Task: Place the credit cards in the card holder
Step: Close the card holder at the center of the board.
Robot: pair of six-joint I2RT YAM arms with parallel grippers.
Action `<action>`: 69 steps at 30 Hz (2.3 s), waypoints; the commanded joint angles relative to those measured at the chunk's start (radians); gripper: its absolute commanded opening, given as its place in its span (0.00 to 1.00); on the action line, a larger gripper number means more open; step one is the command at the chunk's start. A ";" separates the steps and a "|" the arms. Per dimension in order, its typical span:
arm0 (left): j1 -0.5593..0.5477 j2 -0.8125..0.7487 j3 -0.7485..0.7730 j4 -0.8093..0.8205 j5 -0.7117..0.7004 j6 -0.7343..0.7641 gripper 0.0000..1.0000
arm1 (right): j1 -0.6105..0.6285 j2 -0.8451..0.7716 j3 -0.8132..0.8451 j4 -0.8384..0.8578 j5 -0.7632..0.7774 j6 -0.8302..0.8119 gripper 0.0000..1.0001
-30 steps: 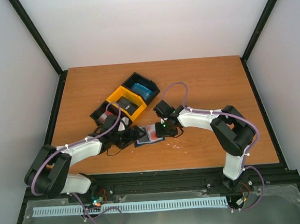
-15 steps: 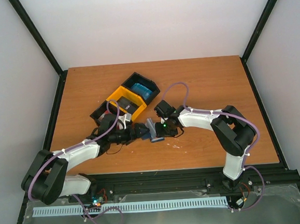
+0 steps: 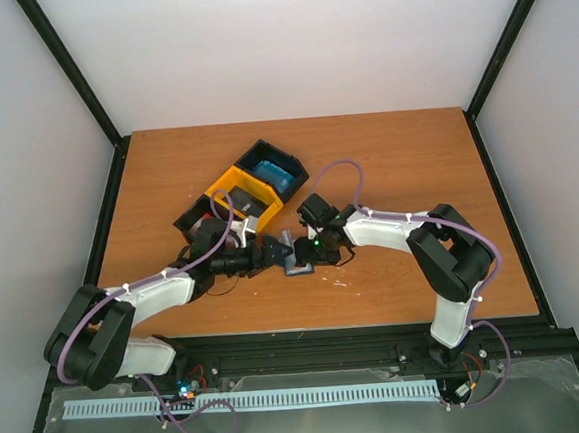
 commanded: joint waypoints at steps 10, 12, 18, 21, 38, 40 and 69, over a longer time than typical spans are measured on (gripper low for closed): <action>-0.002 0.091 0.059 0.135 0.166 -0.007 0.99 | 0.008 -0.001 -0.031 0.028 -0.066 -0.010 0.60; -0.002 0.097 0.066 0.125 0.168 0.005 0.99 | 0.007 -0.005 -0.022 0.011 -0.029 -0.011 0.60; -0.002 0.109 0.083 0.096 0.166 0.025 0.99 | 0.010 -0.005 0.031 -0.050 0.141 -0.031 0.64; -0.002 0.119 0.097 0.084 0.168 0.034 0.99 | 0.011 -0.001 0.057 -0.075 0.218 -0.034 0.66; -0.002 0.160 0.129 0.084 0.175 0.039 0.99 | 0.012 0.012 0.106 -0.154 0.453 -0.014 0.66; -0.002 0.171 0.135 0.094 0.188 0.036 0.96 | 0.012 0.002 0.105 -0.171 0.483 0.004 0.62; -0.112 0.419 0.398 -0.173 0.012 0.208 0.50 | -0.128 -0.103 -0.092 0.067 0.128 -0.027 0.15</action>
